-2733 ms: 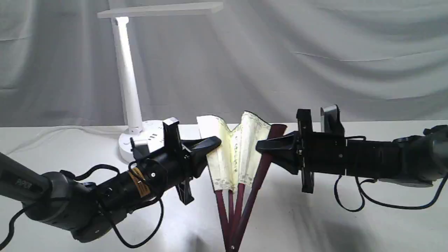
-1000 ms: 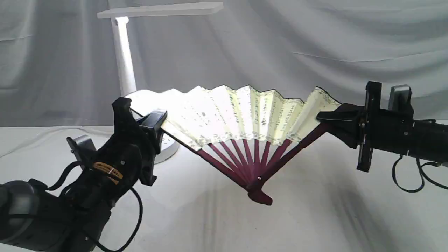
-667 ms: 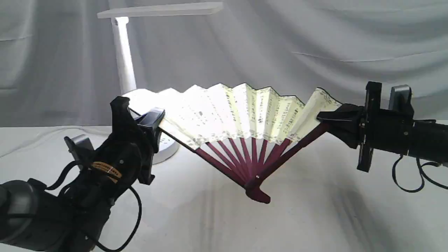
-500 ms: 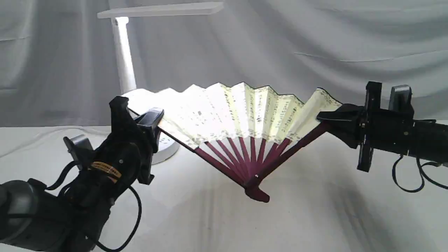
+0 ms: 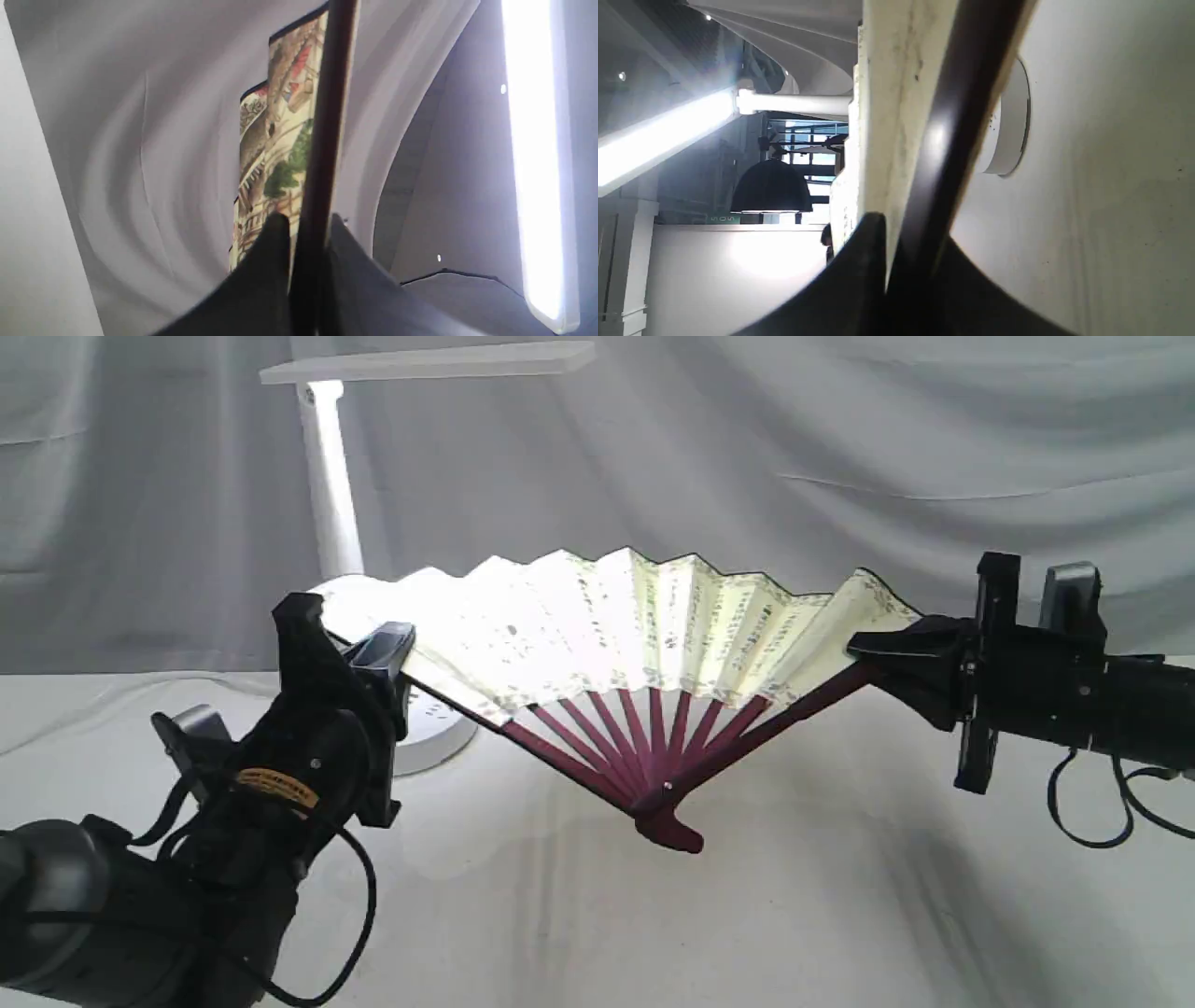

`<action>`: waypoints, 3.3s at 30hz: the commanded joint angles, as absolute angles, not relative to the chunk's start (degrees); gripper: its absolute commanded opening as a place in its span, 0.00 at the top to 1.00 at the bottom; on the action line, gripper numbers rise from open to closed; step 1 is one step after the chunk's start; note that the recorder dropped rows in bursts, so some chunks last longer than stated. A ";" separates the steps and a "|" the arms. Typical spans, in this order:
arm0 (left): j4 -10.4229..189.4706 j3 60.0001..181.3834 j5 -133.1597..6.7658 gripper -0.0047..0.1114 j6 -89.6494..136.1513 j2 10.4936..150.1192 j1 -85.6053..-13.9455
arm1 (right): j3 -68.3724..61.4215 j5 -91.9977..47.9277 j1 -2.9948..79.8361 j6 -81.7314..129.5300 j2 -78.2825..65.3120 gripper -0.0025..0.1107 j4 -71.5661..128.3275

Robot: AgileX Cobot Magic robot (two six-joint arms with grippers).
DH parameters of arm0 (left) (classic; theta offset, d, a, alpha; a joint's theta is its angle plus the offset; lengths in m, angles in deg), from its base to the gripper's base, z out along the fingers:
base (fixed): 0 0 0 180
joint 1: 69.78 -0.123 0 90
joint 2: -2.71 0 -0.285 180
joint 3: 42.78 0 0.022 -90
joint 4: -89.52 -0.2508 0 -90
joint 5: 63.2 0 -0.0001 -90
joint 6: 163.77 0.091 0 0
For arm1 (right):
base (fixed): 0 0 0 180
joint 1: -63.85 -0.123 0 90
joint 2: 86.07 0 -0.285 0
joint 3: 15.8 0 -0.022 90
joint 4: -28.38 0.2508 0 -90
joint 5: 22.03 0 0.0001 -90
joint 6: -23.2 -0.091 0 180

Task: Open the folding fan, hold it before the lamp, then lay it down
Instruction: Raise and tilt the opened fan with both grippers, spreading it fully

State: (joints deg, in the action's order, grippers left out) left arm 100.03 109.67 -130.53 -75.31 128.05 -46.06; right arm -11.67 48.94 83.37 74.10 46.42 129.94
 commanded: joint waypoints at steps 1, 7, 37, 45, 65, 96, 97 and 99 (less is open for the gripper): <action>112.33 109.55 -133.16 0.96 -76.09 126.65 -44.04 | -11.33 47.93 84.95 77.18 45.98 0.98 128.33; 124.74 109.55 -133.16 0.96 -72.17 126.65 -38.58 | -11.33 47.93 87.41 76.22 45.98 0.98 128.08; 141.72 109.55 -133.16 0.96 -75.46 126.30 -31.57 | -4.26 47.93 94.66 74.02 39.72 0.98 127.07; 142.93 109.55 -133.16 0.96 -75.15 125.44 -31.57 | -2.95 47.93 94.66 74.02 35.94 0.98 128.33; 144.63 109.65 -133.16 0.96 -70.49 120.11 -31.57 | -2.95 47.93 94.66 73.49 31.27 0.98 128.33; 142.90 109.65 -133.16 0.96 -67.68 117.14 -38.50 | -10.76 45.71 90.48 68.33 30.48 0.98 128.33; 143.39 109.65 -133.16 0.96 -67.68 117.14 -38.50 | -11.14 45.42 90.48 68.21 30.48 0.98 128.33; 143.07 109.65 -133.16 0.96 -67.68 117.14 -39.20 | -11.96 45.31 90.32 68.10 30.48 0.98 128.33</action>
State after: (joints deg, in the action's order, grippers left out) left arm 138.41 109.42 -129.24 -64.43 118.41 -37.44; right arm -10.88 49.90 89.58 66.64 30.78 128.55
